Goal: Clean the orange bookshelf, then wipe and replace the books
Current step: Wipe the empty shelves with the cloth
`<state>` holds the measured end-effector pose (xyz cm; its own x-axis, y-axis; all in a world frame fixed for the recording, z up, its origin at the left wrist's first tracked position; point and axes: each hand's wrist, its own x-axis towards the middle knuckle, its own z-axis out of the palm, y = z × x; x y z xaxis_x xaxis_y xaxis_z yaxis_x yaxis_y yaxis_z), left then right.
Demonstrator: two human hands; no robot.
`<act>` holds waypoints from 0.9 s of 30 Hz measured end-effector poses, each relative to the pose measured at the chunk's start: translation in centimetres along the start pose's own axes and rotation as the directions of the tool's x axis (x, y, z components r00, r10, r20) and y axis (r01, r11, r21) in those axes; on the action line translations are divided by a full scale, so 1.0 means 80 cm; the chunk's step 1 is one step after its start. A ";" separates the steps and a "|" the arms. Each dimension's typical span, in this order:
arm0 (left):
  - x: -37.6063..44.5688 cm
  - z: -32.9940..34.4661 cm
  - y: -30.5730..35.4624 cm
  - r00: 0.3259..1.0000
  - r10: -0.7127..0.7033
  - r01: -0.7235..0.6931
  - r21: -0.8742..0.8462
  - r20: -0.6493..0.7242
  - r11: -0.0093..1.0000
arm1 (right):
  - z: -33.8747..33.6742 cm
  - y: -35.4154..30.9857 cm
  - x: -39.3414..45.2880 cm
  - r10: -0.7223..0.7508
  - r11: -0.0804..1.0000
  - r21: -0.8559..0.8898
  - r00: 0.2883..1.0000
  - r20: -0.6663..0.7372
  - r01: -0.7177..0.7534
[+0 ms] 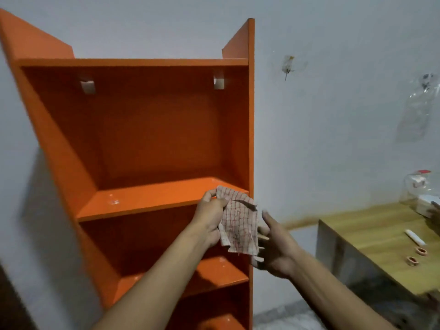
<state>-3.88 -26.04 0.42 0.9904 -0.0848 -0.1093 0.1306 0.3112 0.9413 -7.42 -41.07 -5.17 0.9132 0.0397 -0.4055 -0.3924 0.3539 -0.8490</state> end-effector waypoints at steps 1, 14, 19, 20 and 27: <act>-0.010 -0.018 -0.001 1.000 -0.016 0.017 0.006 -0.025 1.000 | 0.014 0.017 -0.002 0.016 1.000 -0.021 0.998 0.053 -0.015; -0.061 -0.105 0.014 0.984 0.048 -0.009 0.217 -0.173 0.976 | 0.084 0.027 -0.002 0.021 0.988 0.143 0.958 0.288 -0.064; -0.055 -0.107 0.016 0.986 0.063 -0.024 0.239 -0.157 0.971 | 0.084 0.020 0.012 -0.076 0.961 0.276 0.976 0.202 0.017; -0.054 -0.107 0.016 0.988 0.050 -0.015 0.226 -0.149 0.974 | 0.082 0.021 0.011 -0.081 0.964 0.266 0.980 0.181 0.030; -0.053 -0.103 0.014 0.996 0.000 0.013 0.146 -0.089 0.989 | 0.085 0.050 0.016 0.027 0.994 0.099 0.975 0.222 -0.051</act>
<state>-7.59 -17.50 -0.68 0.9905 -0.0001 -0.1377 0.1358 0.1681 0.9764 -7.07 -33.24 -6.80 0.9037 0.2563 -0.3430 -0.4252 0.4426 -0.7895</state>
